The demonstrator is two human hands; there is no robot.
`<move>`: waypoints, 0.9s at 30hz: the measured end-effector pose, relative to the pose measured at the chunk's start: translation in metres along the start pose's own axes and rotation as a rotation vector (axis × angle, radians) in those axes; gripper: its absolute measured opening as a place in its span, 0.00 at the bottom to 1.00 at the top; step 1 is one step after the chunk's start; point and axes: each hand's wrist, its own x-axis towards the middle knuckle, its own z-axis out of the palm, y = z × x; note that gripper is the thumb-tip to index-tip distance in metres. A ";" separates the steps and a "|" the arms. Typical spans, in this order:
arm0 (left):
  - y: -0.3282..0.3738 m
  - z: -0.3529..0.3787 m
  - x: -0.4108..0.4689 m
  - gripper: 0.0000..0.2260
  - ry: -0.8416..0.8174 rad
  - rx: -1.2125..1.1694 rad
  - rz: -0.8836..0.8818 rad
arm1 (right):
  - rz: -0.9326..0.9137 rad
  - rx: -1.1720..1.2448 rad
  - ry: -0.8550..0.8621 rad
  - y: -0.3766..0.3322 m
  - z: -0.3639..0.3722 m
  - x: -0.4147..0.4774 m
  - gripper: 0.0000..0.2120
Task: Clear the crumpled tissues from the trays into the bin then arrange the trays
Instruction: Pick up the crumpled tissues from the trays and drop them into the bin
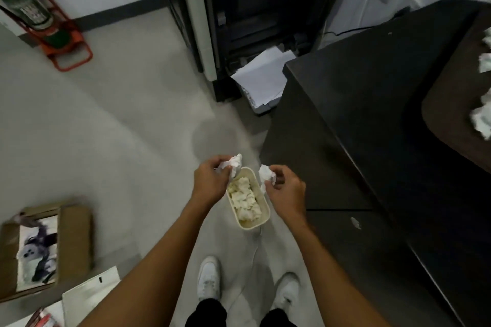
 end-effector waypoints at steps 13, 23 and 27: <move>-0.143 0.050 0.056 0.08 -0.034 0.066 -0.095 | 0.123 -0.310 -0.257 0.146 0.116 0.050 0.25; -0.170 0.090 0.072 0.09 -0.083 0.119 -0.098 | 0.340 -0.266 -0.252 0.191 0.100 0.052 0.23; -0.175 0.119 0.078 0.15 -0.261 0.270 -0.080 | 0.341 -0.217 -0.225 0.197 0.092 0.052 0.20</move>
